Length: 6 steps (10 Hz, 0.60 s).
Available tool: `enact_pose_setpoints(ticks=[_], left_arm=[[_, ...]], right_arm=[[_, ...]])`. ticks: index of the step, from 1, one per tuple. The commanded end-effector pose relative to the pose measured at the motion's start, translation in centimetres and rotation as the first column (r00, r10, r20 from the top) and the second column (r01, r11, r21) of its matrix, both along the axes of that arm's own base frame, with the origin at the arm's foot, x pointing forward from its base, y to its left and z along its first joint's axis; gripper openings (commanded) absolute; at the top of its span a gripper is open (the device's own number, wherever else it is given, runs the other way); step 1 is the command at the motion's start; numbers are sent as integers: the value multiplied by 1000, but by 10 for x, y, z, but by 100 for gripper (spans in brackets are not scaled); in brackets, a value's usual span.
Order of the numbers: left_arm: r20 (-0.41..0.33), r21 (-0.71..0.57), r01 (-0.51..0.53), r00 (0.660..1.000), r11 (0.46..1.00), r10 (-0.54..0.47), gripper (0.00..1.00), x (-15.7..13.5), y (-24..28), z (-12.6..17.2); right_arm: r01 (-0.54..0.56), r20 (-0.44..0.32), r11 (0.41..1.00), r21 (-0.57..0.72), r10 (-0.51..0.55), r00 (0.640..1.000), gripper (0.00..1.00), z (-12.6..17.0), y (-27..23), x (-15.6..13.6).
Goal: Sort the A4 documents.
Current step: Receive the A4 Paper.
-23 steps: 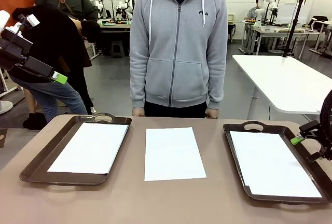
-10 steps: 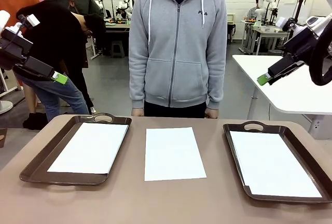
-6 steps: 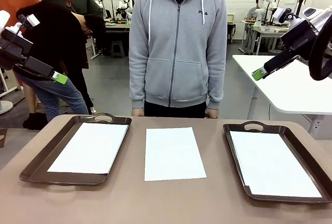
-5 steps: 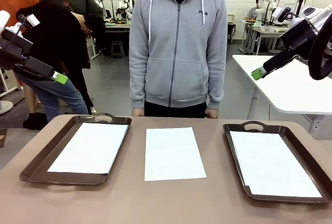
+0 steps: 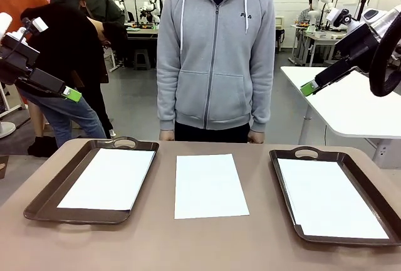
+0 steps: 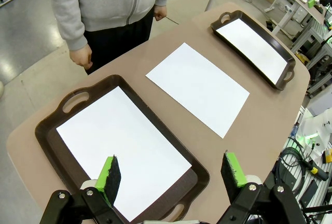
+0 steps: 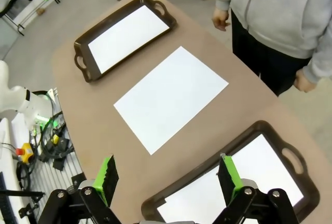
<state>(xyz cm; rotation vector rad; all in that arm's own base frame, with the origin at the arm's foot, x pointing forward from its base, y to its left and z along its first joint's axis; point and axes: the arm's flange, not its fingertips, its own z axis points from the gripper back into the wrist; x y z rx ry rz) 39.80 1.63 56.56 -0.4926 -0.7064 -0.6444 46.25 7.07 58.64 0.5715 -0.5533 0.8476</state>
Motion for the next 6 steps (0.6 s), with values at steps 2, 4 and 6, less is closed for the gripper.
enact_pose_setpoints(ticks=[2,4,6], left_arm=[[0,6,-2,1000,1000,2,100,0,-1,0],[0,6,-2,1000,1000,2,100,0,-1,0],[0,6,-2,1000,1000,2,100,0,-1,0]], right_arm=[[20,-12,999,31,-19,1000,100,-4,-2,6],[24,-29,999,47,-23,999,100,-4,-7,4],[12,-10,1000,9,-12,1000,100,-4,-4,3]])
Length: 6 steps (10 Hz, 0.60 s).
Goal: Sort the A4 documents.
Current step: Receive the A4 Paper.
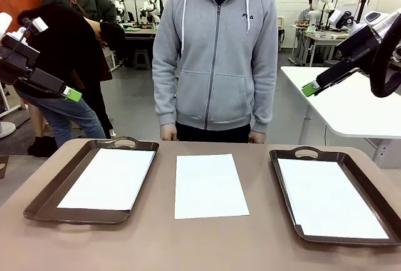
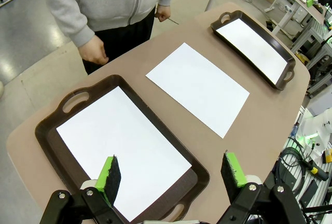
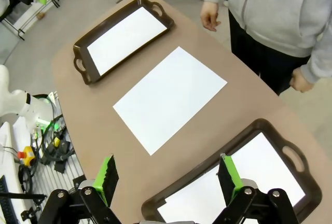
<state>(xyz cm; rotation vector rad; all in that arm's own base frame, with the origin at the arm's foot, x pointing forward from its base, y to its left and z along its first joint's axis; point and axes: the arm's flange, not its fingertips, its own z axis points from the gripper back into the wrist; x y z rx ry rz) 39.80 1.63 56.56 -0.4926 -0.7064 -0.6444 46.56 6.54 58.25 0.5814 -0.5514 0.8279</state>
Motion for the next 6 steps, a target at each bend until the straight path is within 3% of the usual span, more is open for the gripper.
enact_pose_setpoints(ticks=[1,6], left_arm=[[0,6,-2,1000,1000,2,100,0,-1,0],[0,6,-2,1000,1000,2,100,0,-1,0]], right_arm=[[-2,1,1000,-2,2,1000,100,0,1,0],[-2,1,1000,-2,2,1000,100,0,1,0]])
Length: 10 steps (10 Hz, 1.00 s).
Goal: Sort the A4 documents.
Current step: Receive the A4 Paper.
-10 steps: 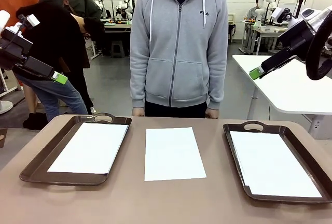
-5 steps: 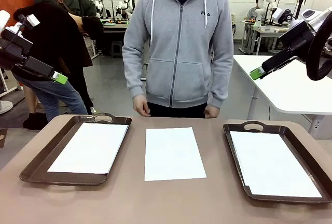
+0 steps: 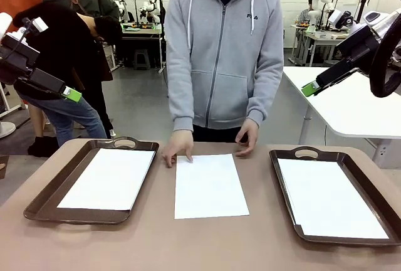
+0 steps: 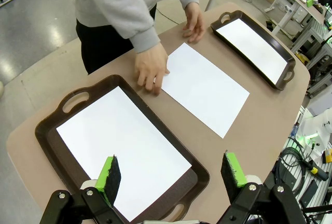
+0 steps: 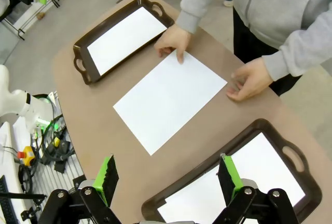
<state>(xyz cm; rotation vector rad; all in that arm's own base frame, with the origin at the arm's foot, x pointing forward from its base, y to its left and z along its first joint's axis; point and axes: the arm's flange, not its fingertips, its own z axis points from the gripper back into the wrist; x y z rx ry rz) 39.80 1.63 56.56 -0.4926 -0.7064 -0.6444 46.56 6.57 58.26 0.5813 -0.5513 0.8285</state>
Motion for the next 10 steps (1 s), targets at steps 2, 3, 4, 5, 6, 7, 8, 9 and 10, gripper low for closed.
enact_pose_setpoints(ticks=[2,3,4,5,6,7,8,9,10], left_arm=[[0,6,-2,1000,1000,2,100,0,-1,0],[0,6,-2,1000,1000,2,100,0,-1,0],[0,6,-2,1000,1000,2,100,0,-1,0],[0,6,-2,1000,1000,2,100,0,-1,0],[0,6,-2,1000,1000,2,100,0,-1,0],[0,6,-2,1000,1000,2,100,0,-1,0],[0,6,-2,1000,1000,2,100,0,-1,0],[0,6,-2,1000,1000,2,100,0,-1,0],[0,6,-2,1000,1000,2,100,0,-1,0]], right_arm=[[-1,1,1000,-2,1,1000,100,0,1,0],[-1,1,1000,-2,1,1000,100,0,1,0],[-1,1,1000,-2,1,1000,100,0,1,0],[-1,1,1000,-2,1,1000,100,0,1,0],[-1,1,1000,-2,1,1000,100,0,1,0],[-1,1,1000,-2,1,1000,100,0,1,0],[-1,1,1000,-2,1,1000,100,0,1,0],[-1,1,1000,-2,1,1000,100,0,1,0],[-1,1,1000,-2,1,1000,100,0,1,0]])
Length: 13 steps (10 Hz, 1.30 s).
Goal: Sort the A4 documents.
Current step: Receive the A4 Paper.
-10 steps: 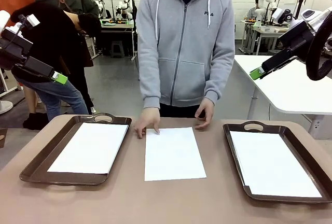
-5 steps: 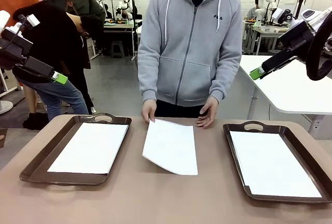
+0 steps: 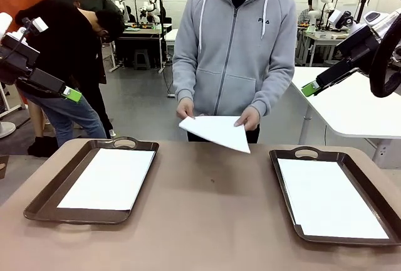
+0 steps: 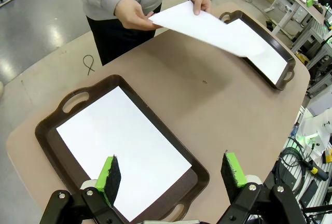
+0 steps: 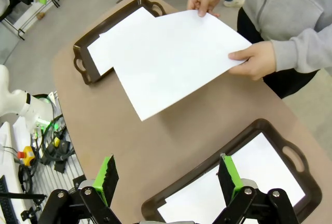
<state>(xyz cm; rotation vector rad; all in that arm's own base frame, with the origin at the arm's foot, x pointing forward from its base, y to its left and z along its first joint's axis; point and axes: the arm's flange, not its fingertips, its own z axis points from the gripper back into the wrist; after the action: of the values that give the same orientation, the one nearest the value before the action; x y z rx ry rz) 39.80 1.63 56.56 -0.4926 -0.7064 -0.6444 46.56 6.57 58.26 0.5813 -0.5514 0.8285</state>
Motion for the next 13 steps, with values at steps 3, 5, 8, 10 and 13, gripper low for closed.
enact_pose_setpoints(ticks=[3,5,8,10,13], left_arm=[[0,6,-2,1000,1000,2,100,0,-1,0],[0,6,-2,1000,1000,2,100,0,-1,0],[0,6,-2,1000,1000,2,100,0,-1,0],[0,6,-2,1000,1000,2,100,0,-1,0],[0,6,-2,1000,1000,2,100,0,-1,0]], right_arm=[[-1,1,1000,-2,1,1000,100,0,1,0],[-1,1,1000,-2,1,1000,100,0,1,0],[-1,1,1000,-2,1,1000,100,0,1,0],[-1,1,1000,-2,1,1000,100,0,1,0],[-1,1,1000,-2,1,1000,100,0,1,0]])
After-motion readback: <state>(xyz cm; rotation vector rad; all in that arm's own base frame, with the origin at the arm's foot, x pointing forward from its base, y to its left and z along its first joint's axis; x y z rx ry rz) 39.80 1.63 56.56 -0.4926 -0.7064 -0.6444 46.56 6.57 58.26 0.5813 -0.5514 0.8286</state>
